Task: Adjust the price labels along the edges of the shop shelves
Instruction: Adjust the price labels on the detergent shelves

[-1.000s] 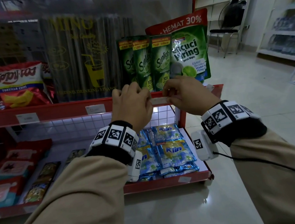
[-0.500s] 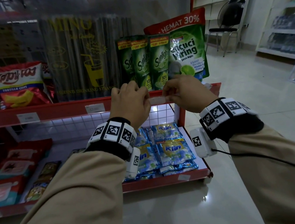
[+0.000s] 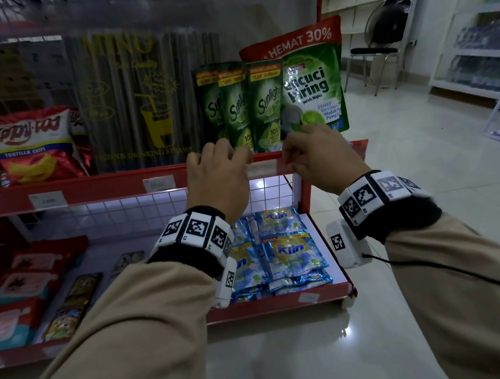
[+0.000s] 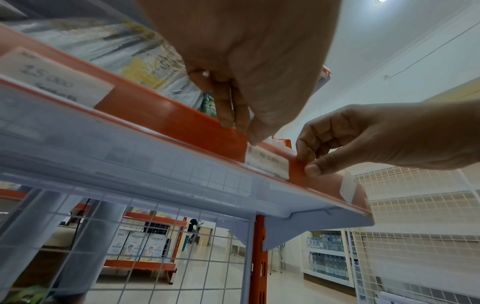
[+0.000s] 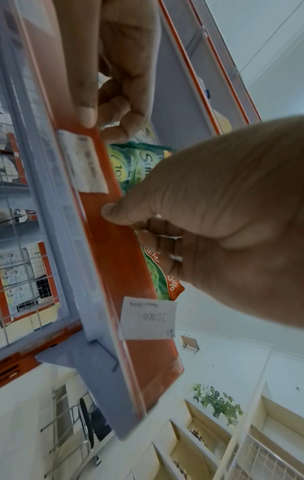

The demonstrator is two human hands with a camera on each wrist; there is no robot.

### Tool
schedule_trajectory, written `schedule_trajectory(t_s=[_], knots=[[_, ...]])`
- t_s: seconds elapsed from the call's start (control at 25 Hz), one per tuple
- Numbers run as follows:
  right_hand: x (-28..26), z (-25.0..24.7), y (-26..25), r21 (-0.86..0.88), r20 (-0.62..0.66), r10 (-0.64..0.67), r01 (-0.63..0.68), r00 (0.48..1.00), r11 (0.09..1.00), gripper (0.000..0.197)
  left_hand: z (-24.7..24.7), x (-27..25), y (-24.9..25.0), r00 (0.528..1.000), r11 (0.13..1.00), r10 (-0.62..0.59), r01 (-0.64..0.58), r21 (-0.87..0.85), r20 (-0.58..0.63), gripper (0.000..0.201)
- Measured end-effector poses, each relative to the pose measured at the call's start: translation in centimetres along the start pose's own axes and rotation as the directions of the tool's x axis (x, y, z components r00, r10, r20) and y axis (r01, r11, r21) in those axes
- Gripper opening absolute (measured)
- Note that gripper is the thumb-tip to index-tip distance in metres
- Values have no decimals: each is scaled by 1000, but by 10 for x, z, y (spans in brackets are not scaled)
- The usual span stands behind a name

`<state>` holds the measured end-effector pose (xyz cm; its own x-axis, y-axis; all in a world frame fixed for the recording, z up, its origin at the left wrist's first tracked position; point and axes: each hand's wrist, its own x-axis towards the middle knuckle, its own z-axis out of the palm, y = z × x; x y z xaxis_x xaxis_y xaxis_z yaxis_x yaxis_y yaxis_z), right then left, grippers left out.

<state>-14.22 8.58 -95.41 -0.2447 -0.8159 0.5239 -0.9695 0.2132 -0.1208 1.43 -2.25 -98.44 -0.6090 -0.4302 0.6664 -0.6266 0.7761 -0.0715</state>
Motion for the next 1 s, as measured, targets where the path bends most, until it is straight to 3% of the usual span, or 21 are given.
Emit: schedule_trajectory(t_s=[0.12, 0.2, 0.36, 0.56, 0.64, 0.8, 1.0], knots=[[-8, -1, 9, -154, -57, 33, -42, 998, 987, 19, 0, -5, 7, 997, 999, -41, 39, -39, -58, 22], [-13, -1, 17, -208, -106, 34, -56, 994, 977, 18, 1, -3, 16, 997, 996, -1, -6, -94, -83, 26], [-21, -2, 32, -222, -182, 69, -109, 981, 969, 15, 8, 7, 51, 988, 977, 151, -154, -146, -32, 44], [-26, 2, 44, -201, -249, 63, -116, 966, 973, 13, 16, 13, 68, 988, 977, 151, -152, -152, -20, 38], [-28, 3, 49, -170, -306, 74, -131, 949, 977, 19, 17, 14, 70, 988, 977, 149, -152, -148, -31, 34], [-36, 6, 64, -59, -391, 239, -283, 889, 957, 40, 16, 18, 76, 992, 984, 122, -124, -129, -18, 29], [-41, 11, 72, 144, -378, 349, -318, 858, 937, 17, 15, 21, 77, 996, 989, 83, -81, -125, 11, 25]])
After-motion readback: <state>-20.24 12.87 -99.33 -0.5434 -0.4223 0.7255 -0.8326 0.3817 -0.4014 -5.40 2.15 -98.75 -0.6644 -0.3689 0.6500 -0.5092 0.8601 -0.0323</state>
